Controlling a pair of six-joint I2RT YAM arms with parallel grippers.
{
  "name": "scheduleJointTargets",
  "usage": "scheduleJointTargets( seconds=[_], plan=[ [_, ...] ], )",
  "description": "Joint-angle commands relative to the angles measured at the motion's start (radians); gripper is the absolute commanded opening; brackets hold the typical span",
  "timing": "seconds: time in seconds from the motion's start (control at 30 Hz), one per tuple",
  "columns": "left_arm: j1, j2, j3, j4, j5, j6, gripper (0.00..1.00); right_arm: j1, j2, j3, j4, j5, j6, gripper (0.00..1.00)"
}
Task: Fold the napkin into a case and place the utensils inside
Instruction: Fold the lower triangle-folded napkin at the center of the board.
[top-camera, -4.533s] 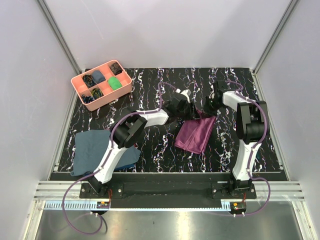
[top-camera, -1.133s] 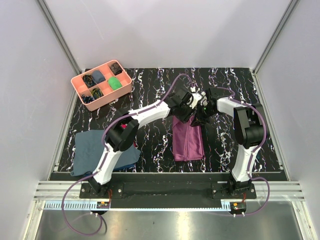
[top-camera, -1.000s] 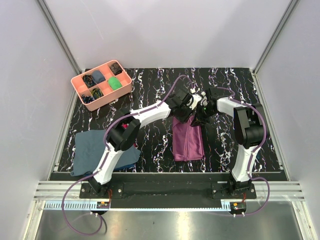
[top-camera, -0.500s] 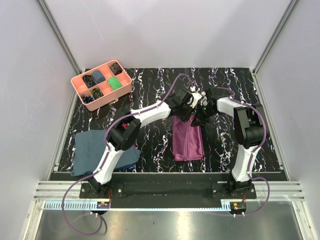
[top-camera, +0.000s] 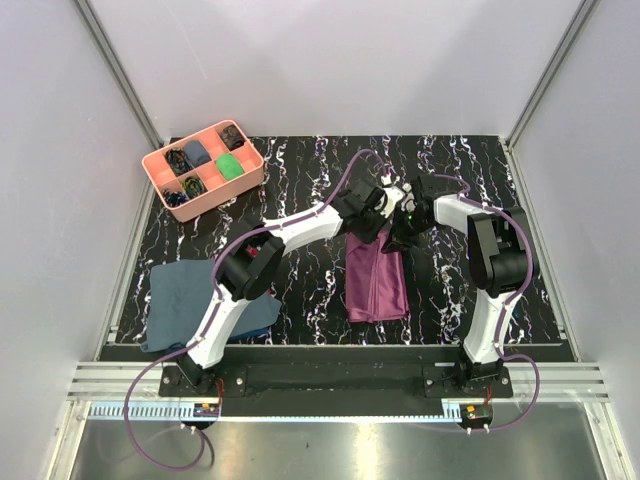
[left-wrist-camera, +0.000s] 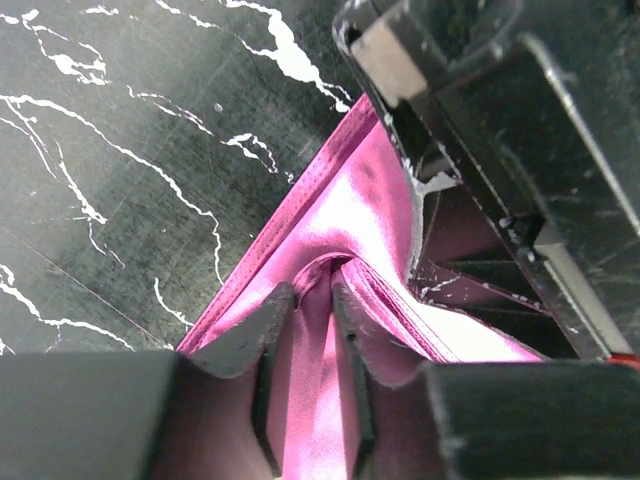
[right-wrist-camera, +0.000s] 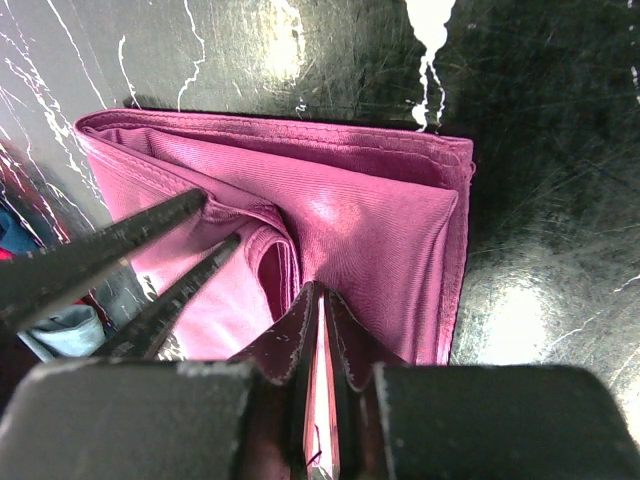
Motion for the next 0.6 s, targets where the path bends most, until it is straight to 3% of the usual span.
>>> scheduleJointTargets(
  seconds=[0.0,0.17,0.57],
  plan=[
    [0.004,-0.012,-0.011,0.069,-0.022,0.0,0.18,-0.001,-0.018,0.001,0.002,0.011,-0.011,0.11],
    [0.012,-0.052,-0.043,0.095,-0.061,-0.008,0.01,-0.002,-0.015,0.003,-0.001,0.012,-0.011,0.11],
    [0.027,-0.182,-0.157,0.08,-0.232,-0.12,0.0,-0.002,-0.009,-0.002,0.0,0.022,0.004,0.09]
  ],
)
